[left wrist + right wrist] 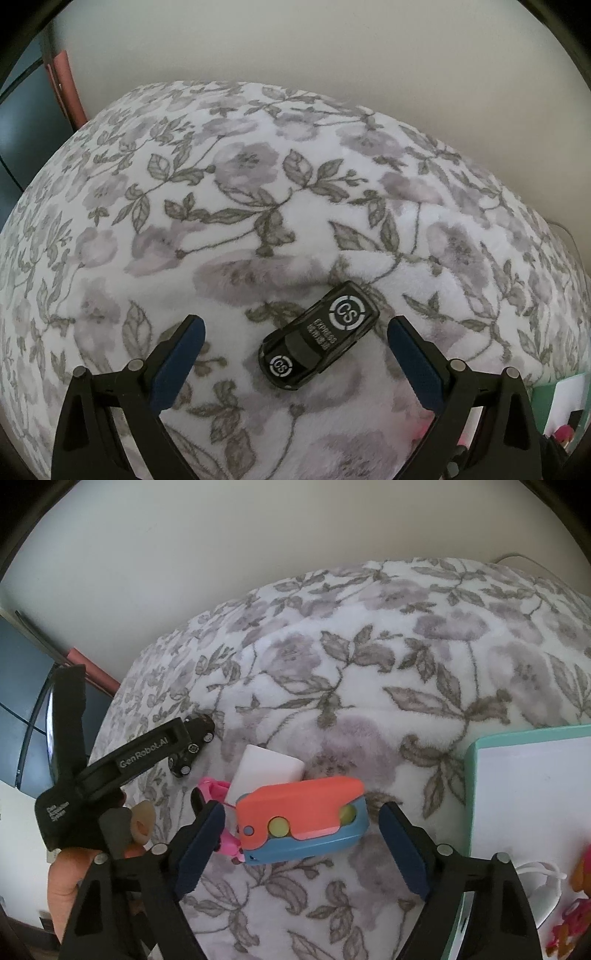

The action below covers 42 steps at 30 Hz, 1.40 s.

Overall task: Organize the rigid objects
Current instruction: 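Grasp black toy car with left gripper while right gripper grasps pink-blue block, then carry black car with left gripper while right gripper carries pink-blue block over tray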

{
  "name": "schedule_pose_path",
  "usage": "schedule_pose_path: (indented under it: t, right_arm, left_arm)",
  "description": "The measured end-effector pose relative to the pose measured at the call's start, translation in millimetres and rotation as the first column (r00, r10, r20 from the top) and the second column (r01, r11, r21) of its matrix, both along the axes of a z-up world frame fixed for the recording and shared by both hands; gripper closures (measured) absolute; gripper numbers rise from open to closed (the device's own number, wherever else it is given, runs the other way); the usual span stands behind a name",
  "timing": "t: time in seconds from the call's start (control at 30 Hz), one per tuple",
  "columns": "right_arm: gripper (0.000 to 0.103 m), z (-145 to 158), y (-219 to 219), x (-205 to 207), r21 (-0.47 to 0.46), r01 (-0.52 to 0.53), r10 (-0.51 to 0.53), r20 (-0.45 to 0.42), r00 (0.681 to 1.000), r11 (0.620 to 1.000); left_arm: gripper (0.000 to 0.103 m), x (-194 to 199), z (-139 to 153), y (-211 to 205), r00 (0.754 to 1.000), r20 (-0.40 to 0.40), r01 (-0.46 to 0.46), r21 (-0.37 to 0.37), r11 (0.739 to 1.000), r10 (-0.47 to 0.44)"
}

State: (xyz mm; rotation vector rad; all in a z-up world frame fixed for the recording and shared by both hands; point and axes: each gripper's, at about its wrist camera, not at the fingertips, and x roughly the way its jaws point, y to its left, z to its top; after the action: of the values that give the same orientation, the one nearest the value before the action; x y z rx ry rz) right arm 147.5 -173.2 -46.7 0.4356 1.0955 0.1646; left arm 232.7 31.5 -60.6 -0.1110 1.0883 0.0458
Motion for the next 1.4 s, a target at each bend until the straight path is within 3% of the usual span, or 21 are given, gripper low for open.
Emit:
schedule_pose_path:
  t: [0.17, 0.27, 0.57, 0.83, 1.27, 1.4]
  right_arm:
    - [0.021, -0.7, 3.6, 0.3, -0.003, -0.008, 0.008, 0.004, 1.0, 1.0]
    - [0.024, -1.4, 4.6, 0.5, -0.013, -0.004, 0.005, 0.003, 1.0, 1.0]
    - [0.027, -1.5, 1.2, -0.8, -0.015, 0.002, -0.001, 0.008, 1.0, 1.0]
    - [0.028, 0.3, -3.3, -3.1, 0.004, 0.017, -0.017, 0.004, 1.0, 1.0]
    - [0.028, 16.1, -11.8, -17.0, 0.018, 0.063, -0.063, -0.007, 0.998, 0.998]
    - [0.028, 23.4, -12.9, -25.1, 0.021, 0.072, -0.072, -0.009, 0.997, 0.997]
  left_arm:
    - [0.018, 0.6, -1.8, -4.2, 1.0, 0.007, 0.021, -0.013, 1.0, -0.021]
    - [0.035, -0.2, -3.7, -6.5, 0.999, 0.005, 0.032, -0.022, 0.999, -0.032]
    - [0.057, -3.3, 1.9, -12.7, 0.999, 0.011, 0.051, -0.003, 0.999, -0.051]
    - [0.068, -4.3, 6.4, -10.7, 0.999, 0.001, 0.048, -0.001, 0.999, -0.048]
    - [0.068, -14.8, 15.5, 0.9, 0.999, -0.049, -0.005, -0.015, 1.0, 0.004]
    - [0.068, -23.5, 23.3, -1.8, 0.998, -0.06, -0.002, 0.015, 1.0, 0.003]
